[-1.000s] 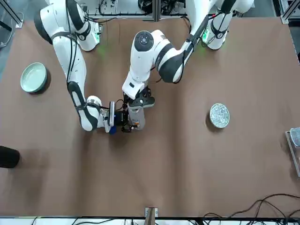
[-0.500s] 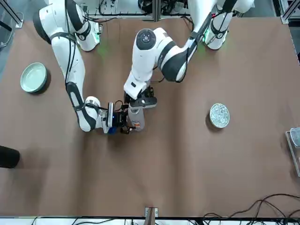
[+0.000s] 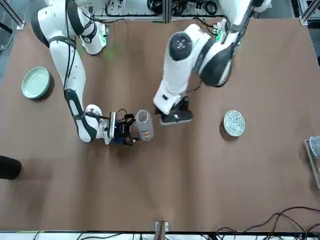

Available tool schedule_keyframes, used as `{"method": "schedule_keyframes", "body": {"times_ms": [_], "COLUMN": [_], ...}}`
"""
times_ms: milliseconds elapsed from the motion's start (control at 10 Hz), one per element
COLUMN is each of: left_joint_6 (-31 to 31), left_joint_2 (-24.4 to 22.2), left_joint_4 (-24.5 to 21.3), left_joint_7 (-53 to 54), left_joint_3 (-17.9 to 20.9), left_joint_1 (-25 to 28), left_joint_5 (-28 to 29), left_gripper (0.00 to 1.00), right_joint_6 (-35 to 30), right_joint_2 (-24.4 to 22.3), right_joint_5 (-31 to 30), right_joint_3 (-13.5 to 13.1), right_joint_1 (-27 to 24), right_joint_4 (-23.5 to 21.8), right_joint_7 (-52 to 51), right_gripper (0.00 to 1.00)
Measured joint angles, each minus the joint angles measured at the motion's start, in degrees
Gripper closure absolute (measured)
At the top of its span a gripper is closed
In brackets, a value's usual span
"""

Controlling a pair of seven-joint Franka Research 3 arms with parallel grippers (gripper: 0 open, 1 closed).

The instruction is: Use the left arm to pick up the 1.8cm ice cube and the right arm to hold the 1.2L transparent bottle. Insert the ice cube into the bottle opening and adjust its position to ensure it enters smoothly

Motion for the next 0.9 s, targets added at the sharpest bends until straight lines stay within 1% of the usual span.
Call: {"method": "schedule_keyframes", "body": {"times_ms": [200,400,500,600,700,900], "left_joint_6": [-1.29,-1.46,-1.5,-1.75,-2.59,-6.05], "left_joint_2": [-6.02,-13.25,-16.77,-19.93,-22.37,-24.87], "left_joint_4": [-5.69,-13.06,-16.39,-19.3,-21.38,-22.72], "left_joint_7": [4.95,11.66,15.72,19.94,23.91,30.82], "left_joint_3": [-0.33,-0.49,-0.5,-0.51,-0.53,-0.54], "left_joint_1": [4.51,9.71,12.59,15.46,17.96,22.38], "left_joint_5": [-1.17,-3.18,-4.57,-5.34,-5.51,-5.63], "left_gripper": [0.0,0.0,0.0,0.0,0.0,0.0], "right_joint_6": [-0.38,-0.49,-0.48,-0.48,-0.48,-0.65], "right_joint_2": [-0.09,-0.83,-1.6,-2.9,-4.91,-10.64], "right_joint_5": [-3.09,-6.61,-9.48,-13.86,-19.57,-30.78], "right_joint_3": [0.01,0.0,-0.05,-0.14,-0.24,-0.37], "right_joint_1": [-2.04,-3.5,-4.74,-6.52,-8.97,-14.11], "right_joint_4": [-0.01,0.18,0.57,1.21,2.05,3.84], "right_joint_7": [0.59,1.94,4.11,8.35,13.9,26.04], "right_gripper": [0.0,0.0,0.0,0.0,0.0,0.0]}}
